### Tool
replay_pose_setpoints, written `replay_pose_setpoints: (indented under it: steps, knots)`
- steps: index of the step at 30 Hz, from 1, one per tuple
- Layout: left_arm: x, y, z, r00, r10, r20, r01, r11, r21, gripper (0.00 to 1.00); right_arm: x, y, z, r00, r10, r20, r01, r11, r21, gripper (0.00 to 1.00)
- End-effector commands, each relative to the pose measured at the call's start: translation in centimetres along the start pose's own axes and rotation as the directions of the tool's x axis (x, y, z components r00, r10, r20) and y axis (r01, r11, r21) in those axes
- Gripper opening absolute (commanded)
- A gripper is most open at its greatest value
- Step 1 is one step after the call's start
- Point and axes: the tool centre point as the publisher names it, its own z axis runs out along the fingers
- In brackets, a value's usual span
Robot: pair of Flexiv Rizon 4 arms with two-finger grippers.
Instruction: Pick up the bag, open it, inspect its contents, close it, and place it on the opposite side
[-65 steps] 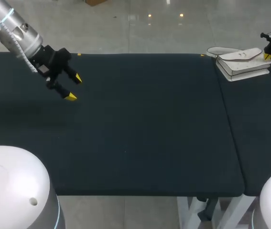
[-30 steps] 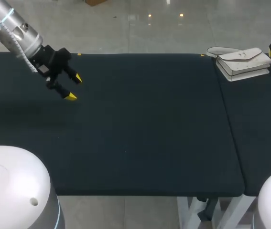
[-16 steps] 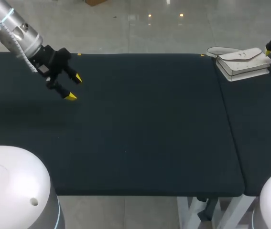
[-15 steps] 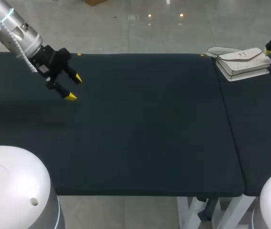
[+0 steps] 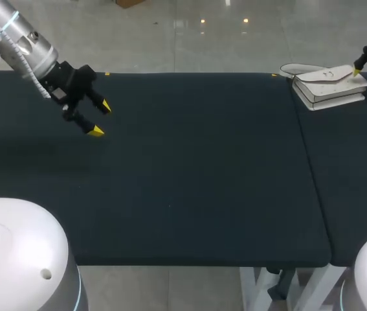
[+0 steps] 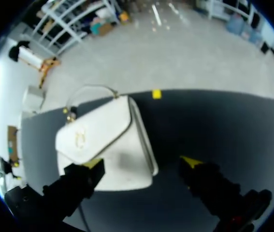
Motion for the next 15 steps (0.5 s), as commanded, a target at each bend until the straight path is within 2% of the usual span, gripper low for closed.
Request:
replay_pose_setpoints:
  steps: [1,10,13,15]
  knots:
    - [-0.1,0.1,0.1,1.000,0.001,0.000,-0.001,1.000,0.003,1.00,-0.5,1.2,0.8,1.000,-0.001,-0.013,0.005,0.934,0.356,1.00]
    - [-0.1,0.1,0.1,1.000,0.001,0.000,-0.001,1.000,0.003,1.00,-0.1,0.9,1.9,0.999,0.007,-0.044,0.010,0.925,0.379,1.00]
    - [-0.1,0.1,0.1,1.000,0.001,0.000,-0.001,1.000,0.003,1.00,0.1,0.7,2.1,0.999,0.006,-0.051,0.014,0.924,0.381,0.79]
    - [-0.1,0.1,0.1,1.000,0.001,0.000,-0.001,1.000,0.003,1.00,0.2,0.6,2.1,0.998,0.007,-0.056,0.015,0.924,0.382,0.54]
